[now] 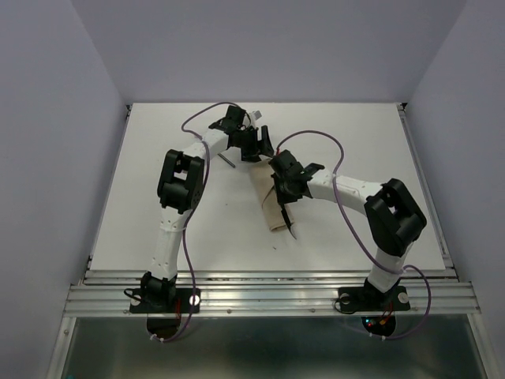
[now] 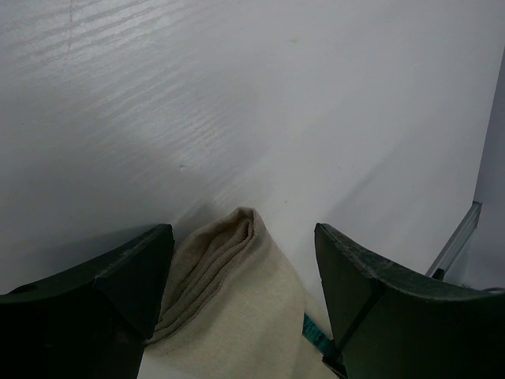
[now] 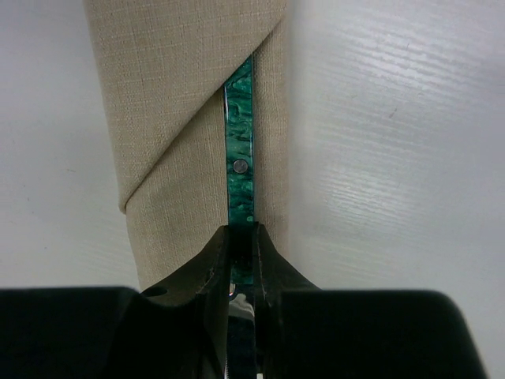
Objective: Fold the napkin into a case and place the utensils inside
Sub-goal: Place the smaller rectangle folded napkin at the center of the board.
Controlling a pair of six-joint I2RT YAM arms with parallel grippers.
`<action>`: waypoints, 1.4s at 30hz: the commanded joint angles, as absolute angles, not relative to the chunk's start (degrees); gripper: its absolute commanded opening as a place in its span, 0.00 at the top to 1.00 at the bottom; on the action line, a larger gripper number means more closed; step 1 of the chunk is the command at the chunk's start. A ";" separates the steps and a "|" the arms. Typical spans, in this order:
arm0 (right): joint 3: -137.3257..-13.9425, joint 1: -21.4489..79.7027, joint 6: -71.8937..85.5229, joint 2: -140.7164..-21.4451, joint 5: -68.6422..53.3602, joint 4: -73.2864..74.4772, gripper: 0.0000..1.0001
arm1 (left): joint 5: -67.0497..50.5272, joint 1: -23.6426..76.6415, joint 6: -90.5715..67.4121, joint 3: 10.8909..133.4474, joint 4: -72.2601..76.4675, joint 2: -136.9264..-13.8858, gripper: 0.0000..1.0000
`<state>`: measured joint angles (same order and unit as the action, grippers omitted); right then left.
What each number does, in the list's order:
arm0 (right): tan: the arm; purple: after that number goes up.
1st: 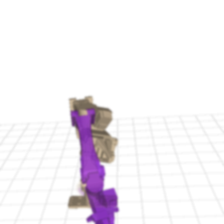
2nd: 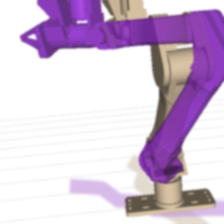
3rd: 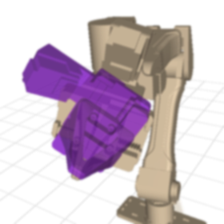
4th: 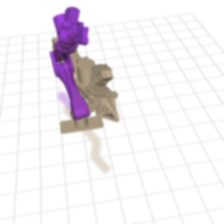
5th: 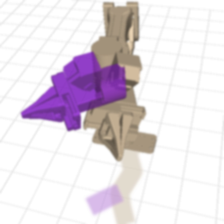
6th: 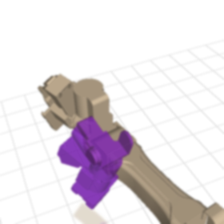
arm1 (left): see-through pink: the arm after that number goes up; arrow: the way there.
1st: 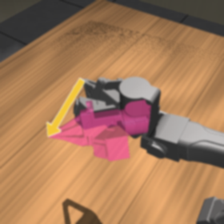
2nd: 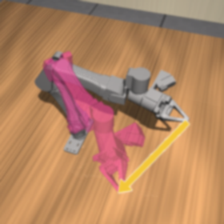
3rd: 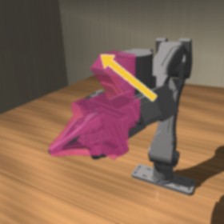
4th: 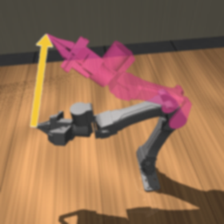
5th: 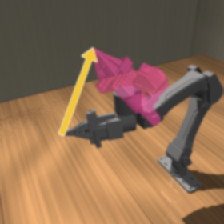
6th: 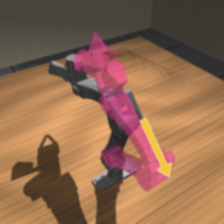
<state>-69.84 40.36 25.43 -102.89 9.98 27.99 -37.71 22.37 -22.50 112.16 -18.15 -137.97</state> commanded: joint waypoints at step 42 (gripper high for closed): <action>-75.15 37.35 16.79 -106.35 9.41 22.85 0.61 | -39.55 23.99 -21.01 109.51 -18.81 -135.97 0.18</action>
<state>-76.16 37.82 16.38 -109.75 10.22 25.02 -39.44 23.38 -22.31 111.33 -16.75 -137.95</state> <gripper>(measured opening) 0.385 0.821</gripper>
